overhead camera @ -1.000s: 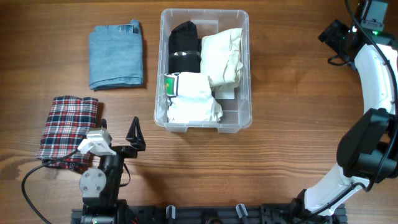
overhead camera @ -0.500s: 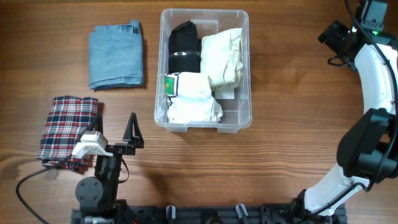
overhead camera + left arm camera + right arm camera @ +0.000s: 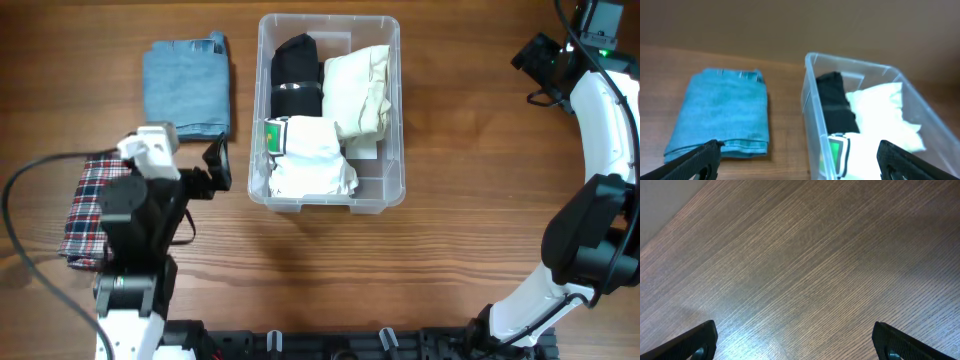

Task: Pack container
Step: 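Reach the left gripper to the folded blue denim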

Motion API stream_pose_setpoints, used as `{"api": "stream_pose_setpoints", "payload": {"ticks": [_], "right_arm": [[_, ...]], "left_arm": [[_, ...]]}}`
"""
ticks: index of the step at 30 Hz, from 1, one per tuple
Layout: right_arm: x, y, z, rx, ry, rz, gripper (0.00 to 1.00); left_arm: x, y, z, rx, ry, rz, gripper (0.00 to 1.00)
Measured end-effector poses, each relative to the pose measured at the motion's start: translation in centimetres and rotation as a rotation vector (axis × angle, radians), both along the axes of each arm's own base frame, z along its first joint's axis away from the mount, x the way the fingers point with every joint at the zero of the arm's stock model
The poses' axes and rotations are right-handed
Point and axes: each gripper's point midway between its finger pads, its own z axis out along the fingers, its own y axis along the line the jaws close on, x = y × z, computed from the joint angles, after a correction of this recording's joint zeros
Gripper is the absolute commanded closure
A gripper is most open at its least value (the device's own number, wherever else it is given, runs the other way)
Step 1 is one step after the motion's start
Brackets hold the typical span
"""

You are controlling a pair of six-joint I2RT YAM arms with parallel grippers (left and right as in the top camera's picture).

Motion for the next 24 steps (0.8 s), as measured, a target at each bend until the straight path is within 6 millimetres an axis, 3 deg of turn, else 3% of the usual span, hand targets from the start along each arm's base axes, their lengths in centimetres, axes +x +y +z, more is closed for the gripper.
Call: {"api": "stream_pose_setpoints", "payload": {"ticks": [3, 6, 8, 11, 18, 24], "right_arm": [[0.0, 0.0, 0.0, 0.002, 0.0, 0.001, 0.0], [0.0, 0.0, 0.0, 0.003, 0.0, 0.002, 0.0], [0.0, 0.1, 0.0, 0.003, 0.0, 0.002, 0.0], [0.0, 0.1, 0.0, 0.003, 0.0, 0.002, 0.0], [0.0, 0.1, 0.0, 0.003, 0.0, 0.002, 0.0], [0.0, 0.1, 0.0, 0.003, 0.0, 0.002, 0.0]], "left_arm": [[1.6, 0.9, -0.2, 0.018, 0.189, 0.01, 0.0], [4.1, 2.9, 2.0, 0.037, 0.31, 0.045, 0.0], [6.6, 5.0, 3.9, 0.041, 0.341, 0.086, 0.0], [9.2, 7.5, 4.1, 0.045, 0.331, 0.13, 0.0], [11.8, 12.1, 0.3, 0.043, 0.374, 0.203, 0.0], [9.5, 14.3, -6.3, 0.042, 0.632, 0.29, 0.0]]}}
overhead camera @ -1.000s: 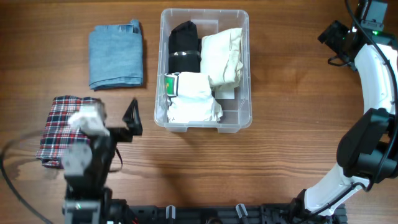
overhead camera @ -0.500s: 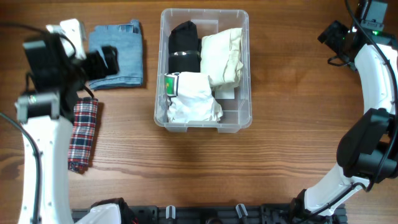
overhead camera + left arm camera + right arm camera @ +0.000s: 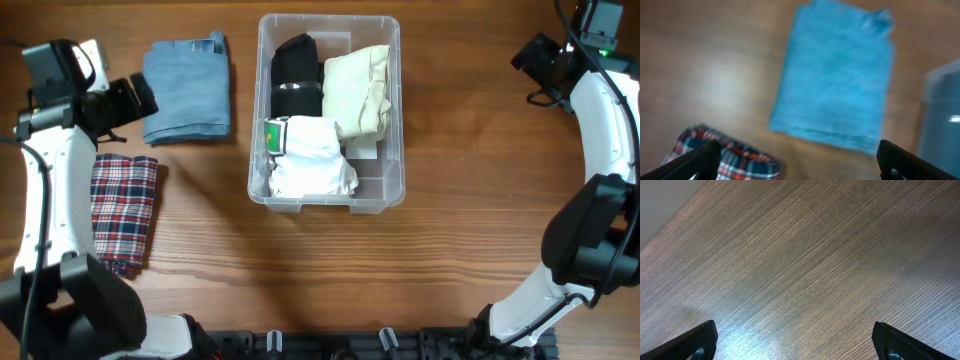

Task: Pack container
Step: 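Reach the left gripper to the folded blue denim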

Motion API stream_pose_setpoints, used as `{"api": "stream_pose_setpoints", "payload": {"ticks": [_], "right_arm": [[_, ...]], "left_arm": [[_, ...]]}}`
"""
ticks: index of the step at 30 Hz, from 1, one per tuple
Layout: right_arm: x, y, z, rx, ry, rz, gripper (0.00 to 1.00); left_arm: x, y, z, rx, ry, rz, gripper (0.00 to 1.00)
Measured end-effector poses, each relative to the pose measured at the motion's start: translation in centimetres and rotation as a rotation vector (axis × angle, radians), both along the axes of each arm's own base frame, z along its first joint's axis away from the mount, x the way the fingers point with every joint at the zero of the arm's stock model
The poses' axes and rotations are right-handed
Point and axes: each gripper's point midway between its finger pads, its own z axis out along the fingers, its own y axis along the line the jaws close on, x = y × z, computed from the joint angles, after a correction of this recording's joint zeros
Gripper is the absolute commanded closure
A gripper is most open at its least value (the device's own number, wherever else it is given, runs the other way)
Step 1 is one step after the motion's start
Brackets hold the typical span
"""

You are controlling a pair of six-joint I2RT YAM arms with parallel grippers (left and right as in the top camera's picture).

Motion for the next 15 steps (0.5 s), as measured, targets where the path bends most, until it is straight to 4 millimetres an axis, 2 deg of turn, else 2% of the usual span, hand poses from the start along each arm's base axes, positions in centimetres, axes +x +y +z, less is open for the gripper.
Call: {"api": "stream_pose_setpoints", "payload": {"ticks": [3, 7, 10, 13, 15], "right_arm": [[0.0, 0.0, 0.0, 0.0, 0.0, 0.0, 0.0], [0.0, 0.0, 0.0, 0.0, 0.0, 0.0, 0.0], [0.0, 0.0, 0.0, 0.0, 0.0, 0.0, 0.0], [0.0, 0.0, 0.0, 0.0, 0.0, 0.0, 0.0], [0.0, 0.0, 0.0, 0.0, 0.0, 0.0, 0.0]], "left_arm": [[-0.4, 1.4, -1.4, 0.057, 0.056, 0.052, 0.0], [-0.2, 1.7, -1.9, 0.063, 0.066, 0.062, 0.0], [0.9, 1.8, -1.4, 0.061, 0.016, 0.056, 0.0], [3.2, 1.2, 0.2, 0.025, -0.106, 0.013, 0.0], [4.0, 0.7, 0.7, 0.0, -0.146, -0.013, 0.0]]}}
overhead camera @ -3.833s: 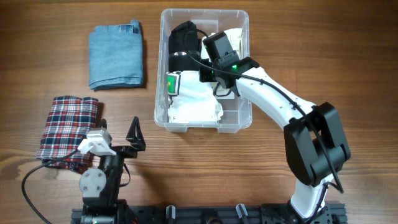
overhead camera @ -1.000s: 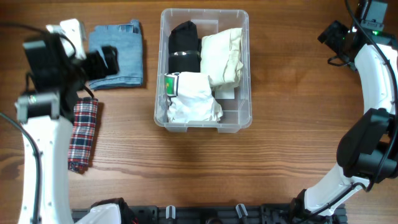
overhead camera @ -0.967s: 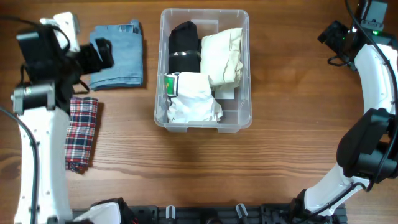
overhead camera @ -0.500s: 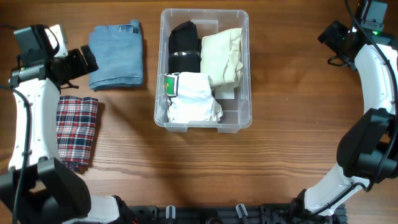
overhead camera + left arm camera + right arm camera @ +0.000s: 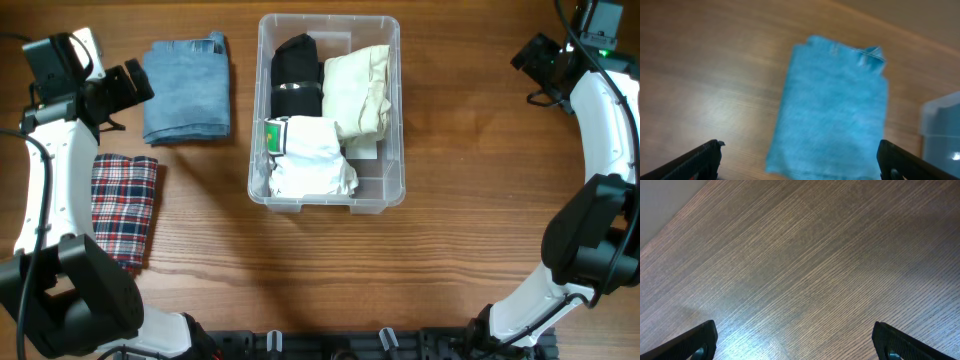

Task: Pack container
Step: 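Reach the left gripper to the folded blue denim, then close the left gripper on the denim's edge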

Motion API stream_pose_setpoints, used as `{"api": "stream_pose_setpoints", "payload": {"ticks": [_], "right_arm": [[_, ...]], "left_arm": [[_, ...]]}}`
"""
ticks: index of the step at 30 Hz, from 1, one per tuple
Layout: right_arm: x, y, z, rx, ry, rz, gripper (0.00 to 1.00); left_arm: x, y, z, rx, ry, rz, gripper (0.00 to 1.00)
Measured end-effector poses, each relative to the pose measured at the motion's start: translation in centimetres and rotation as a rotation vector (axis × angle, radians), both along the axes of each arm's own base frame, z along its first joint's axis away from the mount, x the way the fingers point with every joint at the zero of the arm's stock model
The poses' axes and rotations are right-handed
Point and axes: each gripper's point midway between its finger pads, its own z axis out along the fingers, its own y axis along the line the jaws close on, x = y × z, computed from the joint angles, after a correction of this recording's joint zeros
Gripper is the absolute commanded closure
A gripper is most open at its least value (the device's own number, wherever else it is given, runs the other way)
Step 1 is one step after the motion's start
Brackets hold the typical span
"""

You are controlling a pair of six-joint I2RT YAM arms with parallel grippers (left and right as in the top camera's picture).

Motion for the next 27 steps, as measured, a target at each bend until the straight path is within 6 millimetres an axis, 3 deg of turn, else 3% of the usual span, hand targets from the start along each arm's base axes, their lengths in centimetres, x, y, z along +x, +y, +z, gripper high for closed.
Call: {"api": "stream_pose_setpoints", "payload": {"ticks": [4, 10, 14, 27], "right_arm": [[0.0, 0.0, 0.0, 0.0, 0.0, 0.0, 0.0], [0.0, 0.0, 0.0, 0.0, 0.0, 0.0, 0.0], [0.0, 0.0, 0.0, 0.0, 0.0, 0.0, 0.0], [0.0, 0.0, 0.0, 0.0, 0.0, 0.0, 0.0]], "left_arm": [[1.1, -1.2, -1.2, -0.069, -0.014, -0.058, 0.0], [3.6, -1.2, -6.1, -0.133, 0.001, -0.072, 0.0], [4.9, -0.5, -8.3, -0.162, -0.009, -0.045, 0.0], [4.8, 0.0, -13.6, -0.222, 0.08, 0.019, 0.0]]}}
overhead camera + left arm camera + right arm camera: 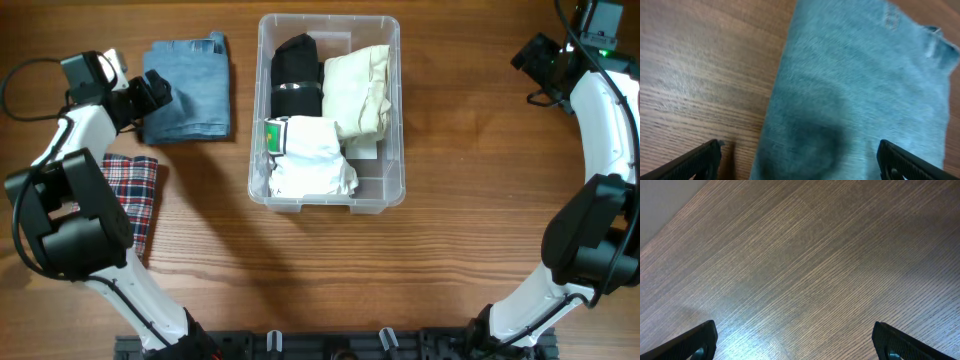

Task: Pack container
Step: 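Close the left gripper on the denim's edge, then lift the denim and carry it over the bin with the left gripper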

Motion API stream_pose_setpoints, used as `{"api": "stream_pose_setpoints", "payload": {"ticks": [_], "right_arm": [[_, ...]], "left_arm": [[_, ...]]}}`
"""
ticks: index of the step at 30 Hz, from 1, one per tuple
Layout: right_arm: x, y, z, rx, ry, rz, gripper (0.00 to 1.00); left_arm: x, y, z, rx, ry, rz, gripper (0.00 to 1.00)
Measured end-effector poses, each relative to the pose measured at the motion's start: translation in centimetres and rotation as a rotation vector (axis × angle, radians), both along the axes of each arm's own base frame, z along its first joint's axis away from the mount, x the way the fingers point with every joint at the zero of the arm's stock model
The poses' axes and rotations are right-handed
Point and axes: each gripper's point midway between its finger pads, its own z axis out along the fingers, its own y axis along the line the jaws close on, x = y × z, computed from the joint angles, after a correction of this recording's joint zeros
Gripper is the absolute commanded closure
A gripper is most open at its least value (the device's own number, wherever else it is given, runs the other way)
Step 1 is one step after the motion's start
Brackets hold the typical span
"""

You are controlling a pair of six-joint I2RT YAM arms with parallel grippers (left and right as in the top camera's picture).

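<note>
A clear plastic container [390,120] stands mid-table with a black garment [296,70], a cream one [358,88] and a white one [312,158] inside. Folded blue jeans [190,88] lie left of it and fill the left wrist view [860,90]. My left gripper [150,95] [799,167] is open, low over the jeans' left edge, one finger over the wood and one over the cloth. A folded plaid cloth [125,205] lies below it on the table. My right gripper [795,347] is open over bare wood at the far right.
The right arm [600,120] runs along the table's right edge. Wooden tabletop [480,230] stretches between the container and that arm.
My left gripper has dropped closer to the jeans and shifted right, now at their left edge; the jeans fill its view. The right arm is unchanged.
My left arm first stood near the table's front, over the plaid cloth, facing the container. Then it was at the far left by the jeans, still high. Now it sits low at the jeans' left edge, open. The right arm stayed put throughout.
</note>
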Motion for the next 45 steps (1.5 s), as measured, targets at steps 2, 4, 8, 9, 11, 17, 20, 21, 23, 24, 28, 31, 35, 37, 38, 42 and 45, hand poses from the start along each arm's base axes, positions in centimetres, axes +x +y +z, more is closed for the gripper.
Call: {"api": "stream_pose_setpoints", "payload": {"ticks": [2, 4, 8, 9, 11, 17, 20, 21, 23, 24, 28, 31, 35, 37, 38, 42, 45], "right_arm": [[0.0, 0.0, 0.0, 0.0, 0.0, 0.0, 0.0], [0.0, 0.0, 0.0, 0.0, 0.0, 0.0, 0.0], [0.0, 0.0, 0.0, 0.0, 0.0, 0.0, 0.0], [0.0, 0.0, 0.0, 0.0, 0.0, 0.0, 0.0], [0.0, 0.0, 0.0, 0.0, 0.0, 0.0, 0.0], [0.0, 0.0, 0.0, 0.0, 0.0, 0.0, 0.0], [0.0, 0.0, 0.0, 0.0, 0.0, 0.0, 0.0], [0.0, 0.0, 0.0, 0.0, 0.0, 0.0, 0.0], [0.0, 0.0, 0.0, 0.0, 0.0, 0.0, 0.0], [0.0, 0.0, 0.0, 0.0, 0.0, 0.0, 0.0], [0.0, 0.0, 0.0, 0.0, 0.0, 0.0, 0.0], [0.0, 0.0, 0.0, 0.0, 0.0, 0.0, 0.0], [0.0, 0.0, 0.0, 0.0, 0.0, 0.0, 0.0], [0.0, 0.0, 0.0, 0.0, 0.0, 0.0, 0.0], [0.0, 0.0, 0.0, 0.0, 0.0, 0.0, 0.0], [0.0, 0.0, 0.0, 0.0, 0.0, 0.0, 0.0], [0.0, 0.0, 0.0, 0.0, 0.0, 0.0, 0.0]], "left_arm": [[-0.1, -0.3, -1.1, -0.031, 0.015, -0.006, 0.0], [0.0, -0.6, -1.6, -0.054, 0.014, -0.015, 0.0], [0.4, -1.4, -1.5, -0.113, -0.002, -0.035, 0.0], [0.5, -1.6, -1.4, -0.125, -0.006, -0.042, 0.0], [0.6, -2.1, -1.3, -0.158, -0.017, -0.065, 0.0], [0.2, -3.1, -1.1, -0.234, -0.013, -0.1, 0.12], [-0.4, -3.5, -1.4, -0.262, 0.017, -0.099, 0.24], [-0.4, -3.6, -1.5, -0.27, 0.019, -0.101, 0.23], [-0.6, -3.8, -1.7, -0.279, 0.028, -0.101, 0.21], [-0.6, -3.8, -1.7, -0.282, 0.027, -0.103, 0.28], [-0.7, -3.8, -2.0, -0.285, 0.036, -0.096, 0.66], [-0.7, -3.9, -2.2, -0.29, 0.039, -0.099, 0.92], [-0.7, -4.0, -2.0, -0.308, 0.037, -0.097, 0.96], [-0.7, -4.1, -2.0, -0.311, 0.036, -0.098, 0.96], [-0.7, -4.1, -2.0, -0.315, 0.035, -0.099, 0.96], [-0.7, -4.3, -1.0, -0.323, 0.019, -0.11, 0.96], [-0.6, -4.6, 1.7, -0.324, -0.024, -0.129, 0.96]]}}
